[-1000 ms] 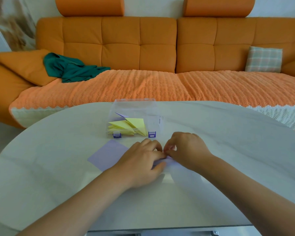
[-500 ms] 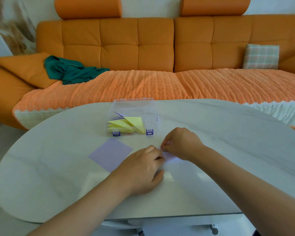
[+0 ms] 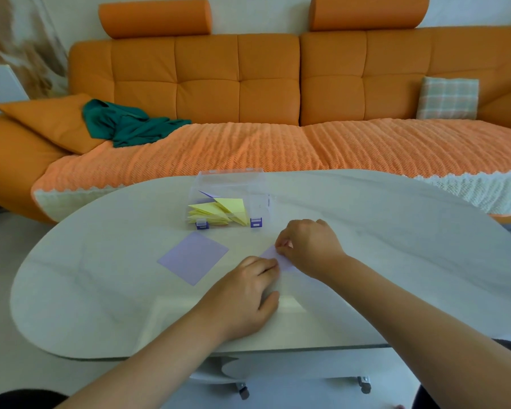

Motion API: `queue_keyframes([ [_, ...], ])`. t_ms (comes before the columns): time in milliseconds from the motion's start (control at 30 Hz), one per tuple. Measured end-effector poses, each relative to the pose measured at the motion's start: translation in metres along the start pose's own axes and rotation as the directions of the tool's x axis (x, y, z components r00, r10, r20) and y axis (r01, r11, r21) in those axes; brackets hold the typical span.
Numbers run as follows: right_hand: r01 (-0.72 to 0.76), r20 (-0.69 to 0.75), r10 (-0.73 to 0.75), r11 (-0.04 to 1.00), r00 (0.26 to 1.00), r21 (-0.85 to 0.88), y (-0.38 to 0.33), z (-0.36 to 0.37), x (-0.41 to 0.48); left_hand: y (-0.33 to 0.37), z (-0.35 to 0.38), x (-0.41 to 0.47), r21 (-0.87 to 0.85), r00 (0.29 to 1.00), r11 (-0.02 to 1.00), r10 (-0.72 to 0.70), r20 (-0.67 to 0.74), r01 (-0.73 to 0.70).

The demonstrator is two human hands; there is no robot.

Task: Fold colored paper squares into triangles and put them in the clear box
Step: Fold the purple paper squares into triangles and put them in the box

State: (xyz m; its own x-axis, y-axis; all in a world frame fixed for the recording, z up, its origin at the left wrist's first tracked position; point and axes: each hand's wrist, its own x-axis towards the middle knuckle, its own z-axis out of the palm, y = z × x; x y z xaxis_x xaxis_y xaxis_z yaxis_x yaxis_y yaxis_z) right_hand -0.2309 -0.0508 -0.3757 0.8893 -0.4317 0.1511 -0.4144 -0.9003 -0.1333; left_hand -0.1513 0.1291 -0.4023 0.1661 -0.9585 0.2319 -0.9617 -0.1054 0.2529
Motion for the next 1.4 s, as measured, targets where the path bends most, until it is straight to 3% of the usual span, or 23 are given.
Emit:
queue_keyframes([
  [133, 0.241, -0.045, -0.250, 0.960, 0.967, -0.144, 0.000, -0.002, -0.019, 0.001, -0.001, -0.001, -0.028, 1.000, 0.999, -0.023, 0.009, 0.023],
  [233, 0.284, -0.022, -0.297, 0.930, 0.955, -0.232, -0.005, 0.000, -0.036, 0.001, -0.001, -0.002, -0.048, 0.999, 0.998, -0.037, 0.012, 0.038],
  [533, 0.263, -0.044, -0.272, 0.954, 0.961, -0.145, -0.003, 0.004, -0.066, 0.006, -0.001, -0.003, -0.014, 0.999, 0.999, -0.037, -0.029, 0.037],
  [667, 0.227, -0.055, -0.233, 0.969, 0.971, -0.097, -0.002, 0.006, -0.067, 0.013, -0.005, -0.005, 0.113, 0.998, 0.993, -0.039, -0.045, 0.044],
  [1000, 0.179, -0.080, -0.185, 0.981, 0.979, -0.076, -0.001, 0.012, -0.066, 0.004, -0.014, -0.026, 0.212, 0.962, 0.938, -0.264, -0.072, 0.273],
  [1167, 0.148, -0.083, -0.154, 0.986, 0.985, -0.077, -0.004, 0.015, -0.068, 0.006, -0.010, -0.031, 0.084, 0.923, 0.929, -0.343, -0.172, 0.361],
  [1267, 0.130, -0.094, -0.138, 0.988, 0.986, -0.079, -0.007, 0.015, -0.068, 0.008, -0.011, -0.025, 0.031, 0.923, 0.961, -0.253, -0.289, 0.274],
  [1400, 0.139, -0.096, -0.144, 0.988, 0.985, -0.064, -0.016, 0.017, -0.066, 0.015, -0.012, -0.011, -0.058, 0.987, 0.991, -0.124, -0.107, 0.118],
])
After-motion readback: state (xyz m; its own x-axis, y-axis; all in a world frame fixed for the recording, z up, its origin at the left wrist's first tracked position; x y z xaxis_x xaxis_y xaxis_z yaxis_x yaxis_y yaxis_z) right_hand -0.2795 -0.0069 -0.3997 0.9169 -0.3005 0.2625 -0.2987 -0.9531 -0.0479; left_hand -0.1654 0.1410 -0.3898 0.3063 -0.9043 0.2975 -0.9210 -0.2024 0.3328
